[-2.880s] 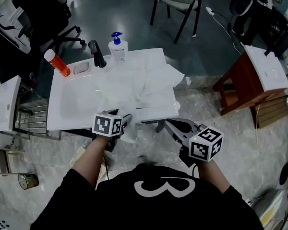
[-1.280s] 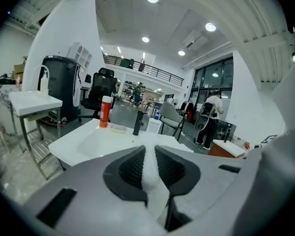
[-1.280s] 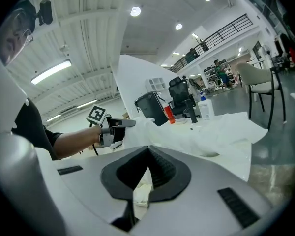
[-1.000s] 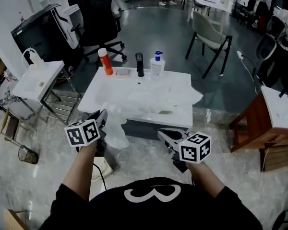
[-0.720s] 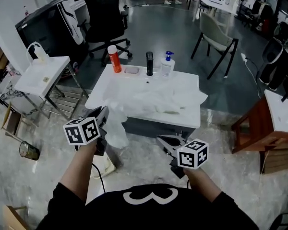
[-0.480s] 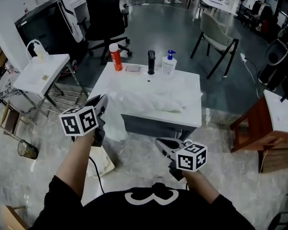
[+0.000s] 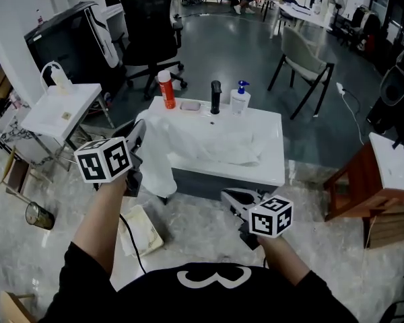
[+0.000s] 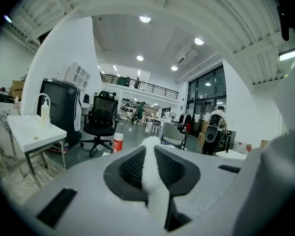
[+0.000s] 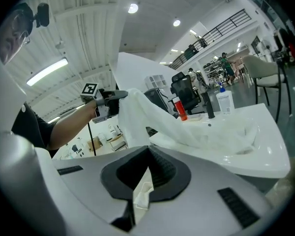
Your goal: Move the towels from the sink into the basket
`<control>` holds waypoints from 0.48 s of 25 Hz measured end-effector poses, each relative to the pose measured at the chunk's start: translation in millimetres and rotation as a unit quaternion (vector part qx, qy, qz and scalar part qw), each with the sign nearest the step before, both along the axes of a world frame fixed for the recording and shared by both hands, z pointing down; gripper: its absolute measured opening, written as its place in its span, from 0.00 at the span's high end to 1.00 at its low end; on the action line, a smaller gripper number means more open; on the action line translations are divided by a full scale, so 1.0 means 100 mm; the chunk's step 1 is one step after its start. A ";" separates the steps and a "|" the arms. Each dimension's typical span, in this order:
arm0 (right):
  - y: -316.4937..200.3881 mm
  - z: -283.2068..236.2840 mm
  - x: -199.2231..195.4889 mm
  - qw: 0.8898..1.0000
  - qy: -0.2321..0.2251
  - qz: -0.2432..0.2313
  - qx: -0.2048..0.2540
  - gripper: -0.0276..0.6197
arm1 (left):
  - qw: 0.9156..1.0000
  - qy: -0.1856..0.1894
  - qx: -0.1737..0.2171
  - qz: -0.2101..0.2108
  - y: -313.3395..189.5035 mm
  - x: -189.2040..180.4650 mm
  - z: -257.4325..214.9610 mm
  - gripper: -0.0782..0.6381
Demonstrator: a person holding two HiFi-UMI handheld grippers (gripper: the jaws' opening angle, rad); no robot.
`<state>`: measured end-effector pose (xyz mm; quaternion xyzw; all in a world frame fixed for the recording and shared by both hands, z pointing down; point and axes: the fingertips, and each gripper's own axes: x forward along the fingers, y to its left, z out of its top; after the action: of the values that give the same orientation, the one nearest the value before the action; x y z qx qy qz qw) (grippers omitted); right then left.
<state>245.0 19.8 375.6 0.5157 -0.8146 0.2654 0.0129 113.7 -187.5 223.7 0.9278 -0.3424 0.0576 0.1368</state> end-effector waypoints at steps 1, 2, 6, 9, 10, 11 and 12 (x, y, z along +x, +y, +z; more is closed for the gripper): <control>-0.04 -0.06 -0.02 1.000 0.007 -0.002 0.006 0.95 | 1.000 0.004 0.005 -0.002 -0.01 -0.04 -0.07 0.82; -0.08 -0.12 -0.03 1.000 0.014 -0.004 0.013 0.95 | 1.000 0.008 0.010 -0.004 -0.03 -0.07 -0.14 0.82; -0.27 -0.33 -0.11 0.999 0.030 -0.012 0.036 0.95 | 0.999 0.025 0.043 -0.010 -0.08 -0.18 -0.50 0.82; -0.38 -0.42 -0.21 0.998 0.039 -0.020 0.043 0.95 | 0.996 0.036 0.076 -0.016 -0.10 -0.35 -0.76 0.82; -0.41 -0.45 -0.26 0.998 0.043 -0.023 0.045 0.95 | 0.995 0.041 0.086 -0.020 -0.11 -0.44 -0.85 0.82; -0.44 -0.49 -0.31 0.997 0.046 -0.026 0.048 0.95 | 0.994 0.046 0.096 -0.026 -0.12 -0.54 -0.94 0.82; -0.47 -0.52 -0.36 0.997 0.049 -0.029 0.051 0.95 | 0.993 0.052 0.105 -0.032 -0.13 -0.65 -1.03 0.82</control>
<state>209.1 -26.8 323.2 0.5038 -0.8401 0.1978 0.0346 48.5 -200.9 120.6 0.9272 -0.3688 -0.0310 0.0583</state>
